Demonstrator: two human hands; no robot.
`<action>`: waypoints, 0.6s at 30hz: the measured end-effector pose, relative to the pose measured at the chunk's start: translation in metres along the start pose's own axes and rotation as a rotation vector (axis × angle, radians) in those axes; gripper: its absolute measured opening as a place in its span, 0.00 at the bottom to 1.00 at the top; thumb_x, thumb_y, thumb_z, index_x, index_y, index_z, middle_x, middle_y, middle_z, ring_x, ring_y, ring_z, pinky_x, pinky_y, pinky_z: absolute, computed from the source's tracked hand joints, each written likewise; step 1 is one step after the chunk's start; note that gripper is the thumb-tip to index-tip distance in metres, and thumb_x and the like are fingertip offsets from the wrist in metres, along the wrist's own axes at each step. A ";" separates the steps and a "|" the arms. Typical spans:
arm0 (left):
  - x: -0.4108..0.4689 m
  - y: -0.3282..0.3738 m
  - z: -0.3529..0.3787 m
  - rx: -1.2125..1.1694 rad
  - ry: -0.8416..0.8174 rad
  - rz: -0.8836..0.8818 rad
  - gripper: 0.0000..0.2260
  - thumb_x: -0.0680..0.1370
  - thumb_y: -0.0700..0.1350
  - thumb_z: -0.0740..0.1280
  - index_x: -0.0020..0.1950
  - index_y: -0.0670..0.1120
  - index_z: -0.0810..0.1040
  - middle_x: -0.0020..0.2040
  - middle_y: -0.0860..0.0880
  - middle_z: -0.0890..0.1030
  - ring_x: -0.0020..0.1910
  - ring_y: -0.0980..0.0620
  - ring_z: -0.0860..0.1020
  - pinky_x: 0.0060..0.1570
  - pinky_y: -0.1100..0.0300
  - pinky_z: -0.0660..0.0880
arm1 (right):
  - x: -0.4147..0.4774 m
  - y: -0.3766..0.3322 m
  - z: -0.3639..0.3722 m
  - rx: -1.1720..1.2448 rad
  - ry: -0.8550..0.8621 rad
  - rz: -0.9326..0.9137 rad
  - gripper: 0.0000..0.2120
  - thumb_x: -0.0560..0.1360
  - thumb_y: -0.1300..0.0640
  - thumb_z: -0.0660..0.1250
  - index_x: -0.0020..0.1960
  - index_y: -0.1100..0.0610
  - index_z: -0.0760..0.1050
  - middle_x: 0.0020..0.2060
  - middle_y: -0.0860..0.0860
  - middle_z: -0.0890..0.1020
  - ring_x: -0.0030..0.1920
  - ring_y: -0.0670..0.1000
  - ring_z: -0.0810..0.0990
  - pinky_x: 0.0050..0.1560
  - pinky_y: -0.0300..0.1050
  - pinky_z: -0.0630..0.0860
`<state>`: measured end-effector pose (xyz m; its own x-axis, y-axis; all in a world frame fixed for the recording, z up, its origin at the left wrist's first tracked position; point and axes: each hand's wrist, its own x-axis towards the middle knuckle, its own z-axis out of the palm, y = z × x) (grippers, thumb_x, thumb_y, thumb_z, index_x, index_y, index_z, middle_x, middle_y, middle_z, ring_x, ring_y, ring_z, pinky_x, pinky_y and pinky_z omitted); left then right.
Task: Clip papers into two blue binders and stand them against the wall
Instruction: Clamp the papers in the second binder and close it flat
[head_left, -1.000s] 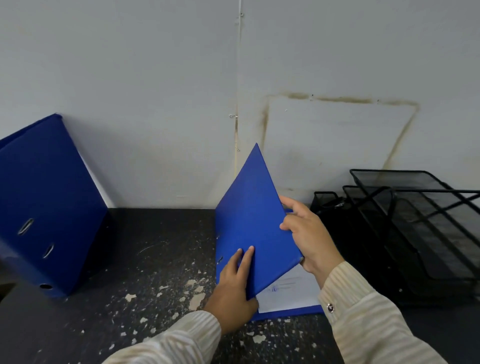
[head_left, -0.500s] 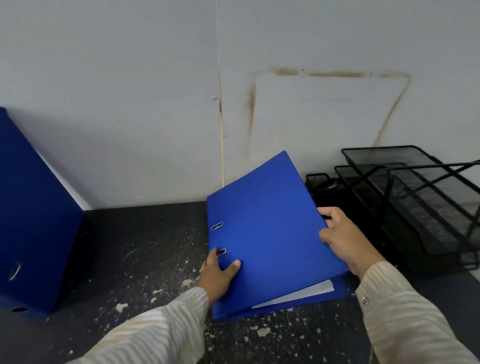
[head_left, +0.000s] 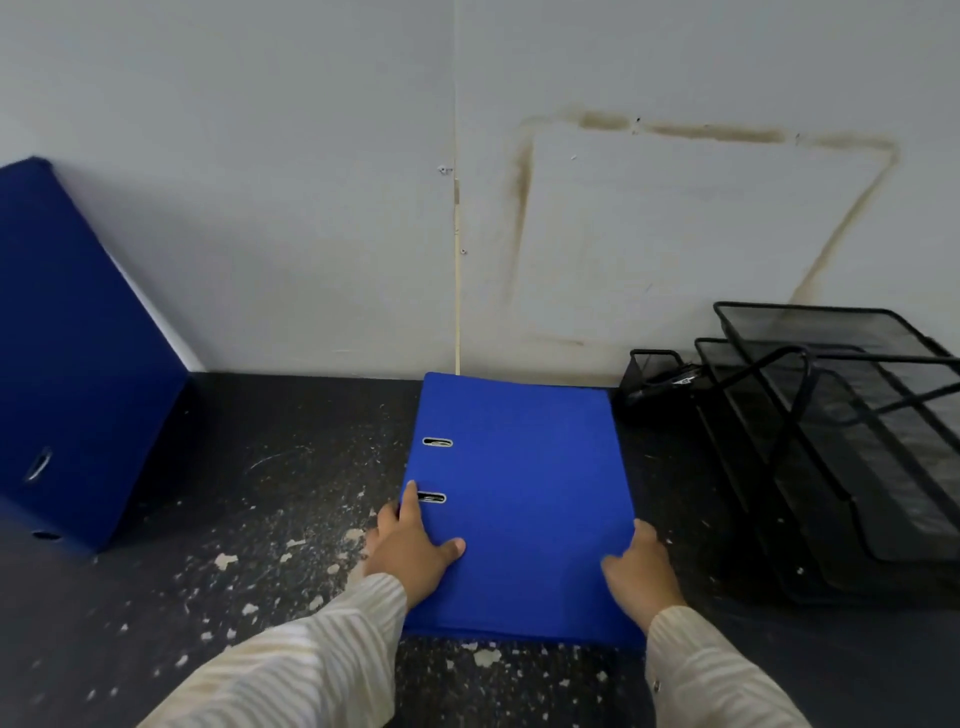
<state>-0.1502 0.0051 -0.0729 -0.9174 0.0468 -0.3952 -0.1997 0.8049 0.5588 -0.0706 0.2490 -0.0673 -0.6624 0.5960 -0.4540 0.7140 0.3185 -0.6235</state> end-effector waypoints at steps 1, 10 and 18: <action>0.000 0.001 0.000 0.004 0.003 -0.004 0.45 0.70 0.61 0.69 0.77 0.55 0.43 0.75 0.46 0.57 0.71 0.40 0.61 0.68 0.44 0.65 | 0.002 0.001 0.002 -0.037 -0.004 -0.005 0.30 0.73 0.62 0.63 0.72 0.57 0.58 0.66 0.58 0.69 0.60 0.59 0.73 0.61 0.54 0.72; 0.006 0.005 -0.004 -0.087 -0.007 -0.061 0.49 0.68 0.59 0.73 0.78 0.53 0.44 0.73 0.46 0.58 0.70 0.41 0.63 0.67 0.45 0.67 | 0.006 -0.010 0.027 -0.526 -0.081 -0.230 0.32 0.78 0.53 0.56 0.76 0.61 0.47 0.77 0.57 0.45 0.76 0.58 0.44 0.75 0.52 0.47; 0.039 0.017 -0.018 -0.371 -0.026 0.035 0.19 0.80 0.46 0.60 0.71 0.50 0.64 0.63 0.48 0.76 0.55 0.47 0.78 0.56 0.51 0.76 | 0.004 -0.049 0.073 -0.464 -0.216 -0.512 0.29 0.78 0.55 0.53 0.76 0.57 0.48 0.77 0.53 0.44 0.76 0.53 0.40 0.74 0.51 0.40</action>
<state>-0.1957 0.0097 -0.0660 -0.9177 0.0895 -0.3870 -0.2839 0.5334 0.7968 -0.1249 0.1823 -0.0846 -0.9355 0.1444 -0.3225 0.2928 0.8276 -0.4789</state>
